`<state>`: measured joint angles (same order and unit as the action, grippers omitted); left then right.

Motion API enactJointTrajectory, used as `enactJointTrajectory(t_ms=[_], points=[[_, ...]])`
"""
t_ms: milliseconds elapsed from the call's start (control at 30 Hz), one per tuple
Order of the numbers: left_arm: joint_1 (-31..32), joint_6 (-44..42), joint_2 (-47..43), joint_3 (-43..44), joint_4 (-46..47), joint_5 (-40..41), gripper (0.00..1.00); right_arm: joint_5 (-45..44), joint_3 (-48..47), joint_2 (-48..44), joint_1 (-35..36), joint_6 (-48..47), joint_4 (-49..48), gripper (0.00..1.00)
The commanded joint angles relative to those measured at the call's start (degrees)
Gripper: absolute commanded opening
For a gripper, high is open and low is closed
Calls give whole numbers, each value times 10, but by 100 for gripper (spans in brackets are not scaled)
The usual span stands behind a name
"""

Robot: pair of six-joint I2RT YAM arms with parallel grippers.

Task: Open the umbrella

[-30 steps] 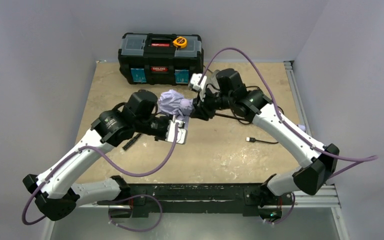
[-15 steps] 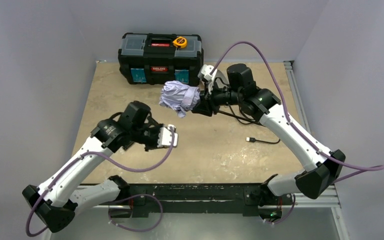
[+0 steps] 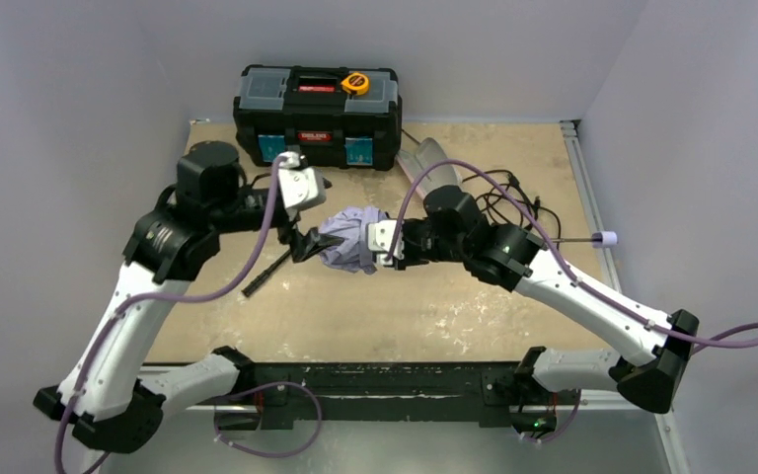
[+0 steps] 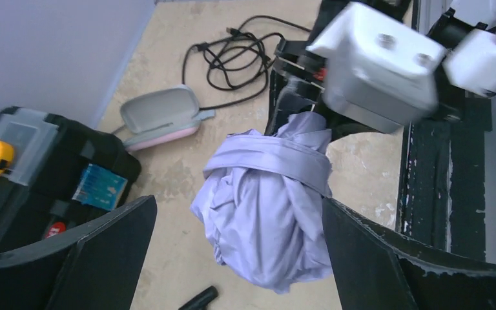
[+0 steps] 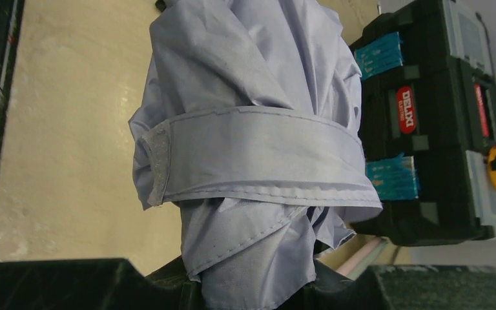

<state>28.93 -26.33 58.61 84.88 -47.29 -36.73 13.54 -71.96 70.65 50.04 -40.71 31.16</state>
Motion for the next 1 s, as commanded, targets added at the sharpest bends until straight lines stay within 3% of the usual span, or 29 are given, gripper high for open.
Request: enactJointTrajectory(t_ms=[0, 300, 333, 367, 433, 467, 500, 600, 633, 700, 733, 767, 833, 967], points=[[4, 21, 75, 13, -48, -36, 100, -123, 19, -39, 26, -147, -93, 0], [74, -3, 96, -67, -23, 18, 100, -142, 93, -93, 36, -214, -218, 0], [82, -13, 96, -68, -27, 21, 93, -138, 90, -91, 36, -210, -204, 0], [91, -25, 94, -69, -33, 25, 77, -131, 82, -87, 36, -197, -186, 0], [98, -40, 86, -73, -29, 37, 31, -118, 62, -77, 36, -158, -162, 0], [98, -44, 79, -80, -20, 52, 12, -101, 55, -72, 36, -133, -153, 0], [99, -55, 66, -90, -7, 75, 0, -95, 51, -69, 35, -108, -143, 0], [95, -115, 39, -112, 17, 133, 0, -90, 50, -64, 33, -54, -115, 0], [86, -133, 30, -116, 30, 141, 0, -85, 51, -64, 31, -29, -108, 15], [65, -149, 11, -117, 56, 140, 0, -79, 46, -59, 28, 25, -85, 60], [57, -159, 5, -113, 61, 136, 0, -80, 41, -55, 25, 48, -68, 74], [51, -173, 1, -109, 62, 135, 0, -82, 34, -50, 19, 67, -50, 81], [42, -193, -6, -106, 70, 133, 0, -59, 25, -44, -11, 88, -16, 85], [37, -218, -15, -111, 84, 127, 0, -26, 18, -37, -77, 96, 36, 78]])
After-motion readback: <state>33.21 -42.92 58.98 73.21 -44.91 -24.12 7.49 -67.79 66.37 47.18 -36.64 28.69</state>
